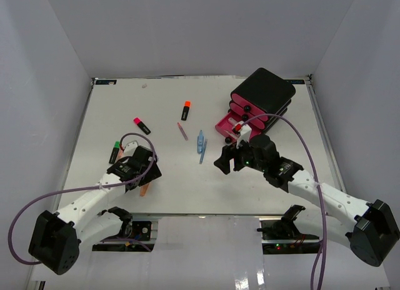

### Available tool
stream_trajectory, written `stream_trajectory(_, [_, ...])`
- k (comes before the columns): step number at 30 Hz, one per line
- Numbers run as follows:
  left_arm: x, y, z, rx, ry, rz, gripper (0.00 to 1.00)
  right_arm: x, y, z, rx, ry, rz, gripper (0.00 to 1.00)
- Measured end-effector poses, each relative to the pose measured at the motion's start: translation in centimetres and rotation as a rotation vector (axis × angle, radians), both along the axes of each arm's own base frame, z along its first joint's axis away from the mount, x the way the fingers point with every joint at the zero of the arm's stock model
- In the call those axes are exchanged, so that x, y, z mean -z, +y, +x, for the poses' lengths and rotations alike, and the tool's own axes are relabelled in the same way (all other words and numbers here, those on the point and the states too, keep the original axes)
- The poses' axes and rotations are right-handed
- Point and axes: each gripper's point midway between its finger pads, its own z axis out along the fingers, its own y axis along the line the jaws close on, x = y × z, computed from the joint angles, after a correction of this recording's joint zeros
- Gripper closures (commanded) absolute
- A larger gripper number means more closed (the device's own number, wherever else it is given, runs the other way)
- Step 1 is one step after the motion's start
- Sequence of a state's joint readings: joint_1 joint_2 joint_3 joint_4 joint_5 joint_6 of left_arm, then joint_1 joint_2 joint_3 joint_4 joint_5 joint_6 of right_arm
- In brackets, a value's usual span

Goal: Sort the stationery into containers
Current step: Move the pen to the center of the board.

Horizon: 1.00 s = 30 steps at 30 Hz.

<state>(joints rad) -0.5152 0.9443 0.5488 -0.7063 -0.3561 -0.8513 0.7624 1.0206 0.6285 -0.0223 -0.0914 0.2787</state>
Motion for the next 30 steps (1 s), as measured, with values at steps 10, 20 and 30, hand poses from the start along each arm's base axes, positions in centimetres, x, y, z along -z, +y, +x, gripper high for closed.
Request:
stream_trajectory(10, [3.1, 0.7, -1.3, -0.033, 0.114, 0.05, 0.08, -0.8, 0.0, -1.0, -0.046, -0.053, 0.053, 0.19])
stream_trajectory(20, [4.1, -0.2, -1.0, 0.051, 0.165, 0.065, 0.3, -1.3, 0.0, -1.1, -0.056, -0.078, 0.069, 0.19])
stream_trajectory(30, [3.6, -5.9, -0.7, 0.216, 0.169, -0.053, 0.39, -1.4, 0.0, -1.1, -0.055, -0.082, 0.072, 0.19])
